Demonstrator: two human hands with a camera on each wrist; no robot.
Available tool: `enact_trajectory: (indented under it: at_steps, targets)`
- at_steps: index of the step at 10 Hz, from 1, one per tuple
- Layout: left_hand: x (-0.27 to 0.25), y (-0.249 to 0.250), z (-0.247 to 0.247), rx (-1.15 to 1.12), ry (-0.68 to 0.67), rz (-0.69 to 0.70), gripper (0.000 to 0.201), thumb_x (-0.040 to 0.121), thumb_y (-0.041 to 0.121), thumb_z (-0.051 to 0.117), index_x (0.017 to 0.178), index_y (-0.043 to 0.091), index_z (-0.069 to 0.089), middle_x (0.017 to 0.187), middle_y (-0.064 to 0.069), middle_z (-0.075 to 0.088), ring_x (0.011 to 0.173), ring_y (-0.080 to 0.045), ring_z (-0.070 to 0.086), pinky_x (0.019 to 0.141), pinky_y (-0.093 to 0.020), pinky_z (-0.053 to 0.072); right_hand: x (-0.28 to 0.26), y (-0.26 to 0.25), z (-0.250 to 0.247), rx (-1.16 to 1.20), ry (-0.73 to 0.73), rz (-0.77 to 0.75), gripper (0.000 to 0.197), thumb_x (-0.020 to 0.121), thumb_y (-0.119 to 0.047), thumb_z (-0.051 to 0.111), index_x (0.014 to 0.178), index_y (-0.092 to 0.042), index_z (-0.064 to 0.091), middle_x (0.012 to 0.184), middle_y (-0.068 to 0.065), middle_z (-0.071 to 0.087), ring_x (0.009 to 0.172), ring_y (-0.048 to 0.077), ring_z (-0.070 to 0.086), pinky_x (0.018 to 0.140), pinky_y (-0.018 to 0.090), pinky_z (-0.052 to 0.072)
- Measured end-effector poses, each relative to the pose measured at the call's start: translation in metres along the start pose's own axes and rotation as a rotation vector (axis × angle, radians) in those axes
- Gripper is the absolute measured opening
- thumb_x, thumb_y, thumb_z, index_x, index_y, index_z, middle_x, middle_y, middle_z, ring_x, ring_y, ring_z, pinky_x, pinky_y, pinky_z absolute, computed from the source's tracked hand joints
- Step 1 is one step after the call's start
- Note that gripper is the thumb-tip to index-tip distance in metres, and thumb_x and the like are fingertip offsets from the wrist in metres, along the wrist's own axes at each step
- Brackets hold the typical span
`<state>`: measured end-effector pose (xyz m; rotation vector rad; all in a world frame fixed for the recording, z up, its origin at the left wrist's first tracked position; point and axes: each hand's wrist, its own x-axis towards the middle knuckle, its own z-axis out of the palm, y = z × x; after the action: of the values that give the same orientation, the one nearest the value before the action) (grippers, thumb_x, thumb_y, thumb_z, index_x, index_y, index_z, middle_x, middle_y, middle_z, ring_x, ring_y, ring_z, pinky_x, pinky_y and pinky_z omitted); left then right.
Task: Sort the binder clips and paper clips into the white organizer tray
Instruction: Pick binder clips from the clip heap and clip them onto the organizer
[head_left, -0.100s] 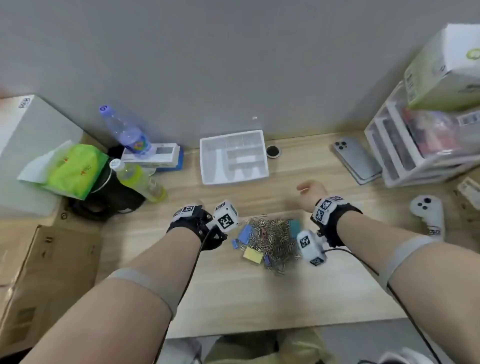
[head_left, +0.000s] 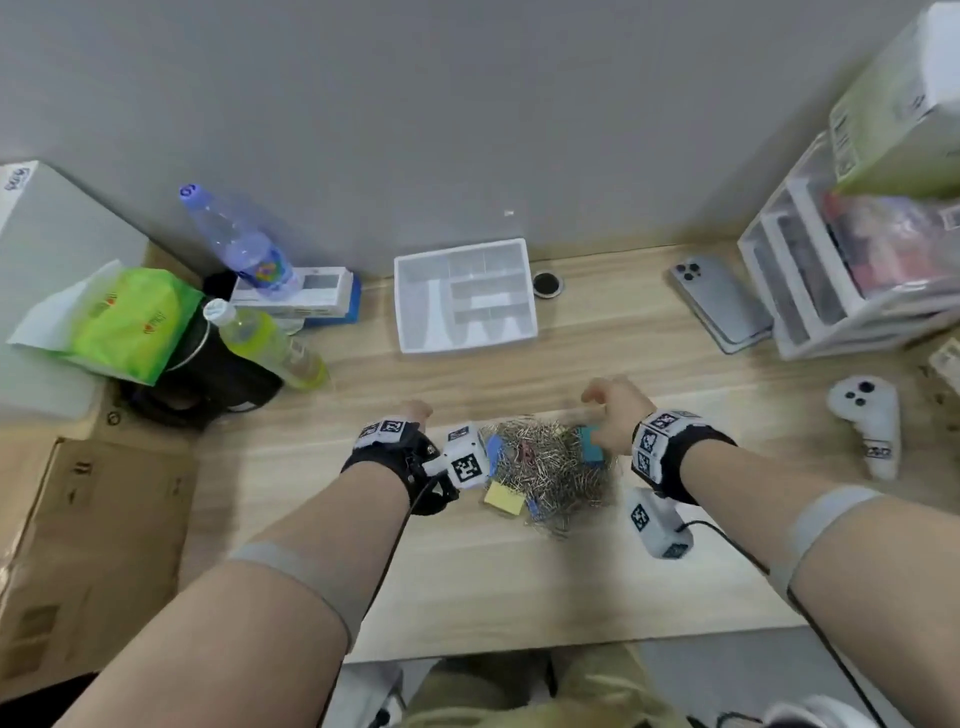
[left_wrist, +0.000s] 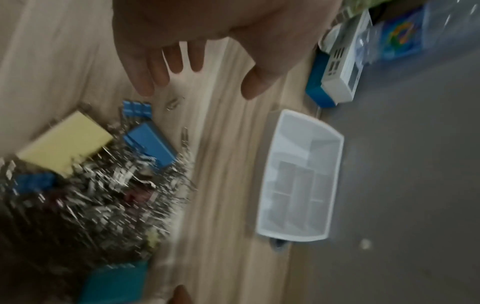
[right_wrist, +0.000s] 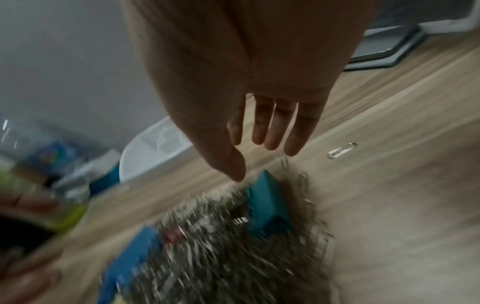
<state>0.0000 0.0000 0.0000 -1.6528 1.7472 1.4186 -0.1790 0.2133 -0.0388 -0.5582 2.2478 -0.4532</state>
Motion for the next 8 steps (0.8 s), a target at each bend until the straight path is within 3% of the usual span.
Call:
enact_trajectory:
  at_steps: [1,2,3,4,5,6,7,8]
  targets:
    - [0.027,-0.005,0.03,-0.228,-0.033,-0.1,0.032,0.096,0.01,0.045,0.122,-0.003,0.057,0.152,-0.02,0.035,0.122,-0.034,0.053,0.074,-0.033,0.046,-0.006,0.016,0.018,-0.241,-0.093,-0.087,0.059,0.069,-0.008,0.078,0.123,-0.02,0.056,0.121,0.003,0.045,0.113,0.024,0.049,0.087,0.027,0.045]
    - [0.035,-0.005,0.047,-0.214,-0.118,-0.129,0.033,0.094,0.012,0.046,0.124,0.003,0.057,0.153,-0.021,0.033,0.131,-0.033,0.045,0.065,-0.028,0.043,-0.001,0.022,0.026,-0.294,-0.085,-0.135,0.061,0.071,-0.009,0.076,0.127,-0.022,0.053,0.125,0.002,0.045,0.117,0.024,0.045,0.095,0.03,0.042]
    - [0.031,0.002,0.051,-0.09,-0.178,-0.129,0.024,0.094,0.021,0.052,0.115,0.011,0.055,0.151,-0.02,0.037,0.109,-0.028,0.053,0.058,-0.026,0.039,-0.001,0.024,0.03,-0.307,-0.067,-0.142,0.055,0.076,-0.006,0.071,0.125,-0.024,0.052,0.126,0.0,0.047,0.118,0.023,0.045,0.097,0.034,0.043]
    - [0.012,0.009,0.053,-0.052,-0.178,-0.15,0.024,0.096,0.028,0.052,0.075,0.02,0.044,0.112,-0.006,0.055,0.067,-0.015,0.045,0.06,-0.027,0.042,-0.001,0.024,0.031,-0.328,-0.041,-0.133,0.056,0.076,-0.009,0.072,0.125,-0.025,0.051,0.127,-0.002,0.048,0.118,0.023,0.05,0.093,0.035,0.047]
    - [0.011,0.013,0.057,0.008,-0.156,-0.15,0.027,0.097,0.025,0.052,0.074,0.021,0.04,0.078,0.004,0.041,0.066,-0.015,0.045,0.058,-0.027,0.044,-0.002,0.017,0.026,-0.356,-0.076,-0.127,0.061,0.075,-0.015,0.075,0.131,-0.021,0.053,0.128,0.0,0.051,0.115,0.024,0.054,0.093,0.034,0.049]
    - [0.061,0.001,0.067,0.509,-0.277,0.091,0.017,0.091,0.018,0.061,0.103,0.014,0.049,0.098,-0.005,0.06,0.092,-0.022,0.056,0.071,-0.03,0.049,-0.002,0.01,0.016,-0.33,-0.126,-0.086,0.062,0.073,-0.021,0.077,0.131,-0.019,0.057,0.128,0.003,0.058,0.111,0.025,0.059,0.089,0.034,0.053]
    - [0.078,-0.008,0.078,0.547,-0.226,0.054,0.038,0.095,0.026,0.055,0.129,0.011,0.048,0.13,-0.003,0.055,0.108,-0.028,0.058,0.077,-0.034,0.053,-0.006,0.006,0.006,-0.3,-0.172,-0.077,0.054,0.069,-0.031,0.077,0.118,-0.012,0.067,0.12,0.01,0.066,0.103,0.028,0.065,0.085,0.04,0.058]
    - [0.053,0.003,0.081,0.626,-0.227,0.06,0.037,0.097,0.016,0.051,0.133,0.006,0.049,0.134,-0.013,0.058,0.116,-0.033,0.059,0.096,-0.044,0.05,-0.009,0.006,0.0,-0.246,-0.196,-0.077,0.049,0.066,-0.037,0.077,0.104,-0.006,0.072,0.11,0.015,0.07,0.099,0.03,0.067,0.084,0.046,0.058]
